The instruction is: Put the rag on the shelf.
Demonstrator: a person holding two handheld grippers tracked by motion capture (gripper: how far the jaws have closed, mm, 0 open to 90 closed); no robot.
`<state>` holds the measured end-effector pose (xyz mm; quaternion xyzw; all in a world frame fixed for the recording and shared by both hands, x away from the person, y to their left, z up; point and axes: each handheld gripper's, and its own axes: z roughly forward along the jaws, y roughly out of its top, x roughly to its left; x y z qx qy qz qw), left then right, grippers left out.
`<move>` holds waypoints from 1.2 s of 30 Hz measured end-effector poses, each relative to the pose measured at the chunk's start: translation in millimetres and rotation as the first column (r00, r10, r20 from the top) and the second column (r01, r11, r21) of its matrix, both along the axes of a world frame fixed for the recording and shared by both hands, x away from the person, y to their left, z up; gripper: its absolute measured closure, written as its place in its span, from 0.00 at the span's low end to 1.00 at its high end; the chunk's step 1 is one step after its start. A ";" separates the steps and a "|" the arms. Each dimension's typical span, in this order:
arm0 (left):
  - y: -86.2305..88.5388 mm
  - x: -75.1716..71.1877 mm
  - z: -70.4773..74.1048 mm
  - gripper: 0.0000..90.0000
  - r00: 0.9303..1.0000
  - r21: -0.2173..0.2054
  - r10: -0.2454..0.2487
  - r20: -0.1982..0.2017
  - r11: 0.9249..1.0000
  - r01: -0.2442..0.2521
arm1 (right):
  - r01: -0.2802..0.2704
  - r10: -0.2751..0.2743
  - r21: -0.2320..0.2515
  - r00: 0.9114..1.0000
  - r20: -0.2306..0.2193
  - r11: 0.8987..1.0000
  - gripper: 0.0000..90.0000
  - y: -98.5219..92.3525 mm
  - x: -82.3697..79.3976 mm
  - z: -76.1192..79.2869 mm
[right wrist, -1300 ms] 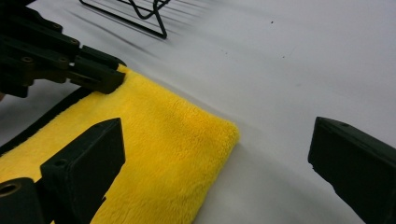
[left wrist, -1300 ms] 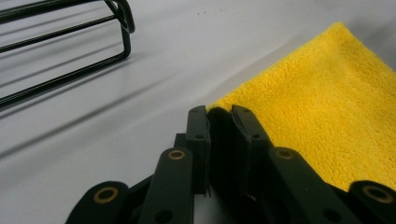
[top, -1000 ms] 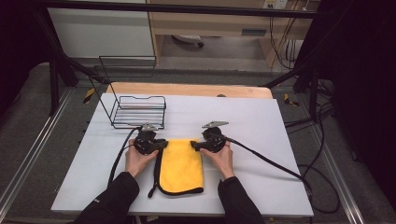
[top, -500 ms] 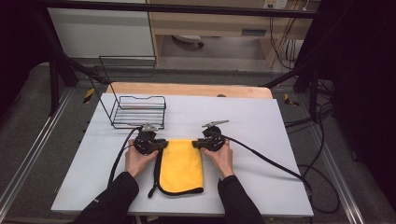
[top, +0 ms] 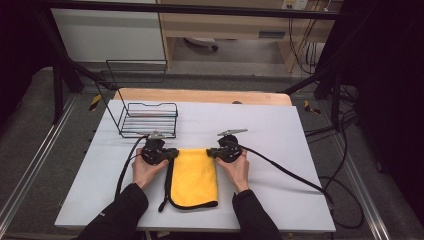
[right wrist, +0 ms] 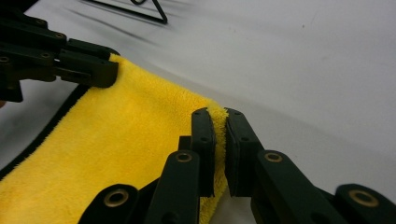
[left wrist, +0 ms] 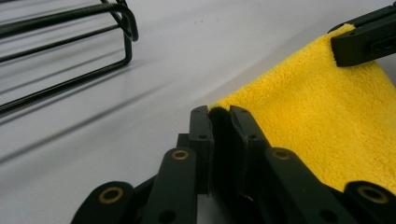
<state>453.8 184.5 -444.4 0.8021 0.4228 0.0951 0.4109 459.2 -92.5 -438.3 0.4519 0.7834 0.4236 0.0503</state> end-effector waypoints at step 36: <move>25.9 -70.7 89.0 0.89 0.939 -0.198 0.039 0.342 0.980 0.031 | -0.072 0.021 0.115 0.920 0.392 0.991 0.94 -1.7 -71.8 96.6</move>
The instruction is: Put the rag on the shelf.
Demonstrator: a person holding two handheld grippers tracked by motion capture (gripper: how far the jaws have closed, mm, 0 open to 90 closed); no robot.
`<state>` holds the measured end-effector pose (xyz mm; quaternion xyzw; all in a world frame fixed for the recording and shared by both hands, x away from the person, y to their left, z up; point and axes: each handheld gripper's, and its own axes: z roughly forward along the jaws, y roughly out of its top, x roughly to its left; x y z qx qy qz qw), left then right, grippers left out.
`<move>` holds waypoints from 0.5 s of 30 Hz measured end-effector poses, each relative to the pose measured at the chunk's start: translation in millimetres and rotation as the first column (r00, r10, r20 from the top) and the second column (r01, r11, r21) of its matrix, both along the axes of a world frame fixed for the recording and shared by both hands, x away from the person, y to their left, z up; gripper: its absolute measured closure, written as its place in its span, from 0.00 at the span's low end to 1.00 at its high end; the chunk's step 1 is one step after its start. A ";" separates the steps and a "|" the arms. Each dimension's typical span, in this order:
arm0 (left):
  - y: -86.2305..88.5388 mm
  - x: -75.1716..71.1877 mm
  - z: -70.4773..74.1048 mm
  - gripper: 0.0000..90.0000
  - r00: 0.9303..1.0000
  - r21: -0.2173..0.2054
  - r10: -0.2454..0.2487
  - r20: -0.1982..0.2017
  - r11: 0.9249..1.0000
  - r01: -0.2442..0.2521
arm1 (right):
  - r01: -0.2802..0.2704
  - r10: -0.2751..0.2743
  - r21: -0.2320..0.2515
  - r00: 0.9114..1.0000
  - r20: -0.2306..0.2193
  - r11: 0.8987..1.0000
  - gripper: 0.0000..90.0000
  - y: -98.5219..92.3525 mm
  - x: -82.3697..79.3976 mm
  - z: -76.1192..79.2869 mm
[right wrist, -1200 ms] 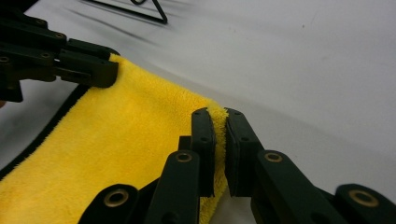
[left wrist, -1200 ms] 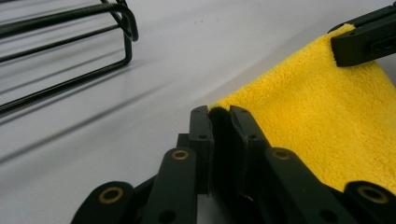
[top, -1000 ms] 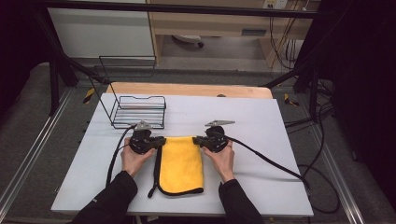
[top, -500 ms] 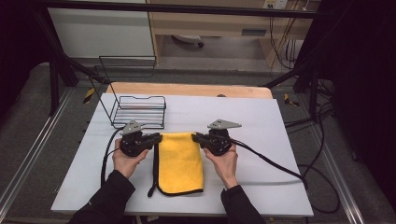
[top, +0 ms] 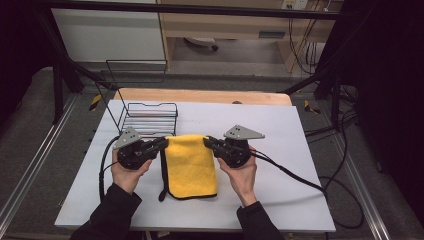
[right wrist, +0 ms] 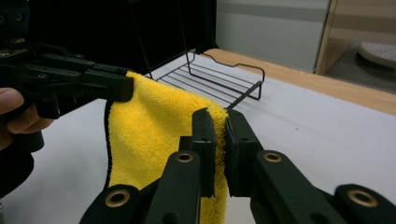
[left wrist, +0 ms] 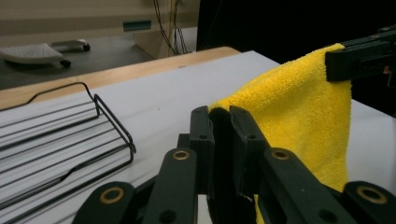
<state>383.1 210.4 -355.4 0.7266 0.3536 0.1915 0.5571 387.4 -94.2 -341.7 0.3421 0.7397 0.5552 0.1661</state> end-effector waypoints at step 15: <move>16.6 -16.8 34.1 0.89 0.991 -0.075 0.047 0.127 0.996 -0.037 | -0.008 0.003 0.030 0.989 0.147 1.000 0.94 14.0 -10.3 37.3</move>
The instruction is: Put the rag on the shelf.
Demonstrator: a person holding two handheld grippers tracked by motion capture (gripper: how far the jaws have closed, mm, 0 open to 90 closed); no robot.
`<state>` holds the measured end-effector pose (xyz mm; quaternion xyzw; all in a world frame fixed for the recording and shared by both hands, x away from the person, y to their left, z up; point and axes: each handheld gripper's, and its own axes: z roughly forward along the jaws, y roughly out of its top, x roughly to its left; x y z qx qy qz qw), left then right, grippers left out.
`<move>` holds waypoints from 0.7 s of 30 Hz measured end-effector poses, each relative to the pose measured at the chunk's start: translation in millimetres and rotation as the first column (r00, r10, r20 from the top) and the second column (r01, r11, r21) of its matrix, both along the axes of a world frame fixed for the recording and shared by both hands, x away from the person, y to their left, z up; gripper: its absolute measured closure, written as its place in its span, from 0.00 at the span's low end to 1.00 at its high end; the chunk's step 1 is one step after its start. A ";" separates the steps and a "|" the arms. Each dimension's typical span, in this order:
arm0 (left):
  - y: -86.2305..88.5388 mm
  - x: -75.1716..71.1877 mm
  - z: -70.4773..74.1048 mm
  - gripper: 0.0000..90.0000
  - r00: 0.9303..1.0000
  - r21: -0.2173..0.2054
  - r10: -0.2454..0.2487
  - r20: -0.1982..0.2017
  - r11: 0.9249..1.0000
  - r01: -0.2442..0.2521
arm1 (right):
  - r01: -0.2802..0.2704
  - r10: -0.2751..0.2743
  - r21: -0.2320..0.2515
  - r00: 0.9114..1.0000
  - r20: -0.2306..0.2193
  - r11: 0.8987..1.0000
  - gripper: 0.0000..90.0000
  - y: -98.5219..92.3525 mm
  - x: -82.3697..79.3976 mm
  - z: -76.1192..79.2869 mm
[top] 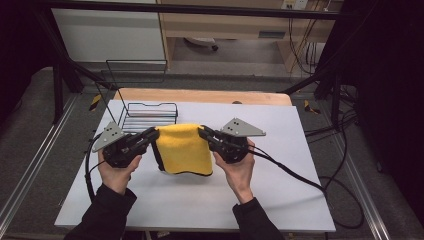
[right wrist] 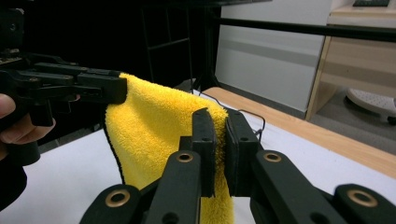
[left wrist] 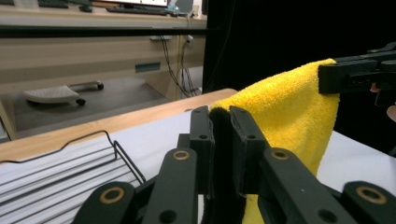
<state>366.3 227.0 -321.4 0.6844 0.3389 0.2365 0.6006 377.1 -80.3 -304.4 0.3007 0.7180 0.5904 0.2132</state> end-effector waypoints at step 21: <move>26.1 3.0 24.8 0.89 0.995 -0.064 0.066 0.081 0.996 -0.060 | -0.003 -0.002 0.053 0.995 0.096 0.999 0.94 32.0 4.5 27.4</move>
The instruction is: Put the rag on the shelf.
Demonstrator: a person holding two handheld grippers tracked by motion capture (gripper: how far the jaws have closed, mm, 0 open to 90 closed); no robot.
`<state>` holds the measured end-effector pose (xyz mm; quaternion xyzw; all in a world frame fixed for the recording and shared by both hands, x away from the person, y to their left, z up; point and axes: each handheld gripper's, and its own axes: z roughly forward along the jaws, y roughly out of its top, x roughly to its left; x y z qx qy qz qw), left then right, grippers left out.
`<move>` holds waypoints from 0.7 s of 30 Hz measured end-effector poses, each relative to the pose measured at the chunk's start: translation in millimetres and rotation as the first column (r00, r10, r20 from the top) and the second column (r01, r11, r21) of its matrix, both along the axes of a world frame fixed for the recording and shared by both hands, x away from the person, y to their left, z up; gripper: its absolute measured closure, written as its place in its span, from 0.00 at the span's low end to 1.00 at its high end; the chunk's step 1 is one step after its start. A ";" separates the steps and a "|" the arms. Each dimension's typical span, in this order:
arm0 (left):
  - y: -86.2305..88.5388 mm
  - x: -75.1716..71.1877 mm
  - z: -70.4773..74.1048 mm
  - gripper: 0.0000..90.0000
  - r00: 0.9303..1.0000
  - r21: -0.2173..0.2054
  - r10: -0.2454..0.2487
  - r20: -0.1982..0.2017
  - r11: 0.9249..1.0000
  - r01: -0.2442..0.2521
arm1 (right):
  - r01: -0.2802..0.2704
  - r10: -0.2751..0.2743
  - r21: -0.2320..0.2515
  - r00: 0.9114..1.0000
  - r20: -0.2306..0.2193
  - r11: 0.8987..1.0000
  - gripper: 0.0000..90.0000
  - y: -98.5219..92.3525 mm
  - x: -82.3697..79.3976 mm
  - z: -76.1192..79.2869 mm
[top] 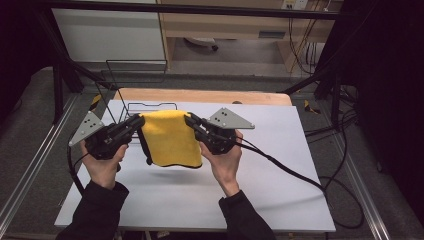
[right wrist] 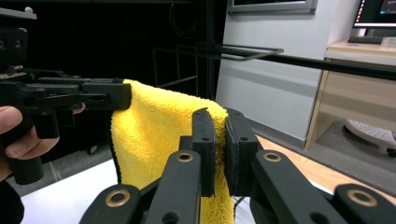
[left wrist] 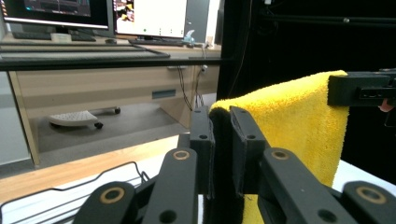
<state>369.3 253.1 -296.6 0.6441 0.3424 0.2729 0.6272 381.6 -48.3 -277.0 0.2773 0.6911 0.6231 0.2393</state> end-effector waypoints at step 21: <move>38.5 8.2 28.1 0.89 0.994 -0.073 0.076 0.077 0.995 -0.070 | -0.014 0.012 0.028 0.998 0.063 1.000 0.94 41.2 16.3 25.1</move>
